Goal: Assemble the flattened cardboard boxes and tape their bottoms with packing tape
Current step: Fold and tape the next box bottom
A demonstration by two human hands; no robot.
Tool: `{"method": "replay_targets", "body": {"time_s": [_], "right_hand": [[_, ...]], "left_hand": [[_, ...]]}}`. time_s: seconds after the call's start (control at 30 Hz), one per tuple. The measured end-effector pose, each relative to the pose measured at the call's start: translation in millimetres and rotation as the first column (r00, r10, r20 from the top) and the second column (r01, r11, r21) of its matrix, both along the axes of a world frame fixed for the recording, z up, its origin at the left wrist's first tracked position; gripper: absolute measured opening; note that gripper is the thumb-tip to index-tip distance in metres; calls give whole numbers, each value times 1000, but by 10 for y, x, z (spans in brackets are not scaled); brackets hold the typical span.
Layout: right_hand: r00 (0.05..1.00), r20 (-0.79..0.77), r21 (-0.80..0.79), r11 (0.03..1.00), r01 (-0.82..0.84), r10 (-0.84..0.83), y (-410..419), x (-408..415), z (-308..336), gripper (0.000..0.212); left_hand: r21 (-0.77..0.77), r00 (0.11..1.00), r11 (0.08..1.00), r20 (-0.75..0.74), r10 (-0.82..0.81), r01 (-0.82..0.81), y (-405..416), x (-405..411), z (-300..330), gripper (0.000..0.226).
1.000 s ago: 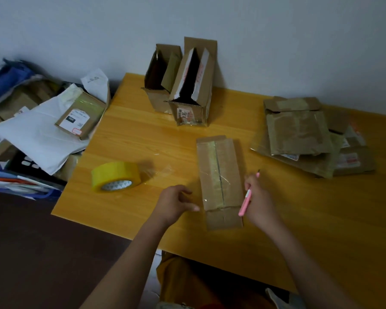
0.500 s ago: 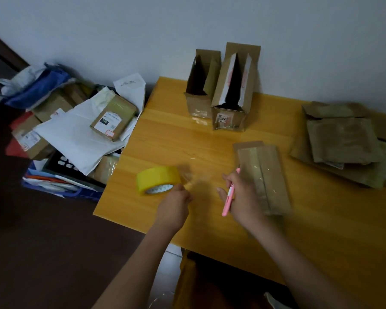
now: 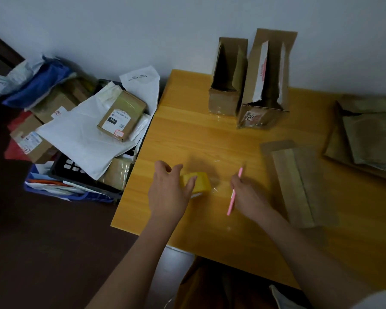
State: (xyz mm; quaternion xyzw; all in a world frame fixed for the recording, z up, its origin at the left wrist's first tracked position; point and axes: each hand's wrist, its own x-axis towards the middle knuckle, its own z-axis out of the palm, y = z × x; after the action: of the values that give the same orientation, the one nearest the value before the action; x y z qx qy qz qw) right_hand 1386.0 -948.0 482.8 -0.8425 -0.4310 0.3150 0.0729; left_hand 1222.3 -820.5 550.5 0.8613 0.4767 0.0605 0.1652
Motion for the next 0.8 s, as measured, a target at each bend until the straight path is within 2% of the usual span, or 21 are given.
{"method": "replay_targets", "body": {"time_s": [0.07,0.13,0.2,0.27,0.37,0.47,0.53,0.6,0.67,0.73,0.8], "right_hand": [[1000,24,4,1000,-13,13,-21,-20,-54,19],[998,51,13,999,-32,31,-22,-29,-68,17],[993,96,28,997,-69,66,-30,-18,-84,12],[987,134,20,996,-89,86,-56,0,-106,8],[994,106,-50,998,-36,41,-87,15,-96,19],[984,163,-129,987,94,-72,-43,34,-2,44],[971,197,-110,981,162,-139,49,27,63,51],[985,127,50,992,112,-118,178,-37,51,51],[1000,16,185,982,-24,21,340,-109,-12,57],[986,-111,93,989,-112,122,493,-145,-77,58],[979,-118,-18,985,-172,168,568,-133,-153,41]], "left_hand": [[-42,997,998,-58,-44,42,110,12,-33,53],[-218,994,975,-78,-70,51,210,19,-66,50],[-483,999,875,-22,-26,12,308,2,-84,48],[-626,1000,780,24,8,9,358,-43,-87,51],[-639,998,768,58,-1,38,390,-97,-101,23],[-590,995,803,97,-28,80,403,-118,-159,50],[-585,991,805,133,-26,100,432,-143,-195,53],[-602,985,790,173,-11,115,439,-178,-201,53],[-611,977,778,213,-17,147,432,-226,-216,54],[-628,971,760,240,-17,168,439,-285,-222,55],[-655,970,737,241,-10,170,474,-349,-238,54]]}}
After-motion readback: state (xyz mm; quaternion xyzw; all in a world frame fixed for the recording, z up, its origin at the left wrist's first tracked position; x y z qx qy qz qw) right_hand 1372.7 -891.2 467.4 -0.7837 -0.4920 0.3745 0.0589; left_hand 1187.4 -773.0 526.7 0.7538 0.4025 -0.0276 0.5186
